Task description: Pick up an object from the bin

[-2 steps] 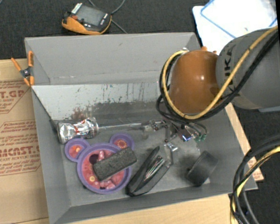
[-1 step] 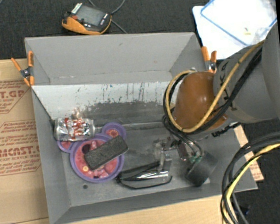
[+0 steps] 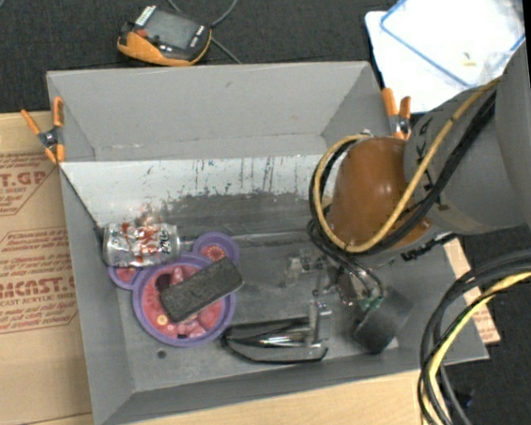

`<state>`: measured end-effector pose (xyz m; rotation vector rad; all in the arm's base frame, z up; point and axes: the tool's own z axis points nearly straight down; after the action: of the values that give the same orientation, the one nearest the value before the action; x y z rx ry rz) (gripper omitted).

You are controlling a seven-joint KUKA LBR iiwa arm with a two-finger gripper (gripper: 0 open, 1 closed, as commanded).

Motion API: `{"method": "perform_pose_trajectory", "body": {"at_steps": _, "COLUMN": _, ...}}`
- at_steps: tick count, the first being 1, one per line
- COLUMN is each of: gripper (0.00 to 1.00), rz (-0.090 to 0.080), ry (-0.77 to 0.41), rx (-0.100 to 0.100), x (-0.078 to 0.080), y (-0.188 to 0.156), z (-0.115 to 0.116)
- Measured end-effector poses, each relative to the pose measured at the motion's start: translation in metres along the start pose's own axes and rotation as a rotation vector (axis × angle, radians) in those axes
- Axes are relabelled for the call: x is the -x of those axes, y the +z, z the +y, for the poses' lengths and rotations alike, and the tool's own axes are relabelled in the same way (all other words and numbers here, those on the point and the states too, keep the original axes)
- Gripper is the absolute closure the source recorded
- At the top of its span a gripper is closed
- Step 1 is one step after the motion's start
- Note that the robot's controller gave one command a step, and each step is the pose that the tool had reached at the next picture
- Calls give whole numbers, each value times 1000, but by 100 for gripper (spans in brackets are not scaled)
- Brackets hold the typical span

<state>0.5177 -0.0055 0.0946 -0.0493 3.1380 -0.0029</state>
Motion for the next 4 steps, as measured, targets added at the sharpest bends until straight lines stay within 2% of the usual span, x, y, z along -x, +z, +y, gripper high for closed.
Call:
{"method": "perform_pose_trajectory", "body": {"at_steps": 1, "gripper": 0, "rz": 0, "ry": 0, "rx": 0, "x": 0, "y": 0, "z": 0}}
{"method": "perform_pose_trajectory", "body": {"at_steps": 2, "gripper": 0, "rz": 2, "ry": -61, "rx": 1, "x": 9, "y": 23, "z": 94}}
{"method": "perform_pose_trajectory", "body": {"at_steps": 3, "gripper": 100, "rz": 8, "ry": -80, "rx": -3, "x": -11, "y": 21, "z": 97}}
{"method": "perform_pose_trajectory", "body": {"at_steps": 4, "gripper": 100, "rz": 8, "ry": -80, "rx": -3, "x": -11, "y": 21, "z": 97}}
